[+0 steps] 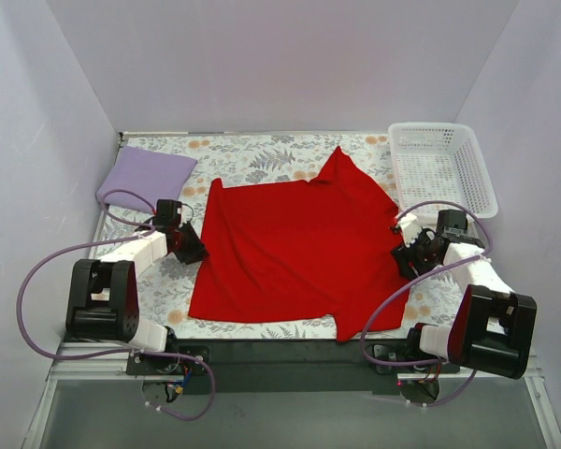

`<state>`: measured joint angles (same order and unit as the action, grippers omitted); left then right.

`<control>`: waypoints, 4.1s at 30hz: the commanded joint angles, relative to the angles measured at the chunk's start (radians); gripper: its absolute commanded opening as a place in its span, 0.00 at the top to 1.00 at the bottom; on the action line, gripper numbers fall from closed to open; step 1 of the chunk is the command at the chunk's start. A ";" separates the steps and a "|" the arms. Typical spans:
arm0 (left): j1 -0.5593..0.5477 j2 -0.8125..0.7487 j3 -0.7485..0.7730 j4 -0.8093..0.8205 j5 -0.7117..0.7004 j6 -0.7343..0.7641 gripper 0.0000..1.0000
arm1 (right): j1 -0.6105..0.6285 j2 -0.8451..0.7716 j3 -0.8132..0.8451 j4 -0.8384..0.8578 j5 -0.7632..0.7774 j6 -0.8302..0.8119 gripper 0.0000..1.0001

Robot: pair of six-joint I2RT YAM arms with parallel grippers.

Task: Fold and stack the t-shirts
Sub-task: Flatten the tshirt out

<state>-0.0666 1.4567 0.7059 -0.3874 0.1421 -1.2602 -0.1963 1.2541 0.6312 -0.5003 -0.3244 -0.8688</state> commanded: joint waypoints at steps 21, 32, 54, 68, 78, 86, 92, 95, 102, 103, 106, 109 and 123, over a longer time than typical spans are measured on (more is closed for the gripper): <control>0.054 -0.288 -0.065 -0.295 0.191 -0.105 1.00 | -0.009 -0.021 0.007 0.008 -0.056 -0.044 0.26; 0.054 -0.443 -0.056 -0.487 0.162 -0.088 0.85 | -0.009 -0.028 0.053 -0.053 -0.099 -0.072 0.25; 0.122 -0.034 0.230 -0.015 -0.045 0.088 0.49 | 0.001 -0.025 0.186 -0.291 -0.452 -0.162 0.23; 0.163 0.355 0.437 0.016 -0.102 0.165 0.60 | 0.012 0.080 0.246 -0.284 -0.512 -0.119 0.25; 0.163 0.450 0.501 -0.018 -0.095 0.179 0.66 | 0.012 0.087 0.219 -0.282 -0.492 -0.136 0.26; 0.160 0.508 0.543 -0.065 -0.113 0.206 0.71 | 0.014 0.087 0.223 -0.284 -0.486 -0.133 0.26; 0.137 0.539 0.560 -0.125 -0.177 0.237 0.78 | 0.014 0.097 0.246 -0.287 -0.485 -0.121 0.27; 0.133 0.539 0.547 -0.125 -0.180 0.246 0.83 | 0.020 0.099 0.262 -0.288 -0.484 -0.114 0.27; 0.131 0.518 0.535 -0.111 -0.144 0.245 0.94 | 0.040 0.094 0.272 -0.288 -0.472 -0.101 0.27; 0.131 0.511 0.535 -0.107 -0.103 0.245 0.95 | 0.043 0.094 0.271 -0.288 -0.470 -0.096 0.27; 0.131 0.482 0.532 -0.094 -0.073 0.243 1.00 | 0.052 0.096 0.271 -0.287 -0.463 -0.095 0.27; 0.129 0.450 0.532 -0.079 -0.059 0.236 1.00 | 0.060 0.094 0.268 -0.287 -0.459 -0.090 0.27; 0.149 0.376 0.537 -0.100 -0.130 0.194 0.60 | 0.069 0.090 0.256 -0.284 -0.449 -0.087 0.27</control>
<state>0.0765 1.9087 1.2518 -0.4698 0.0334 -1.0634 -0.1341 1.3499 0.8677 -0.7681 -0.7643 -0.9638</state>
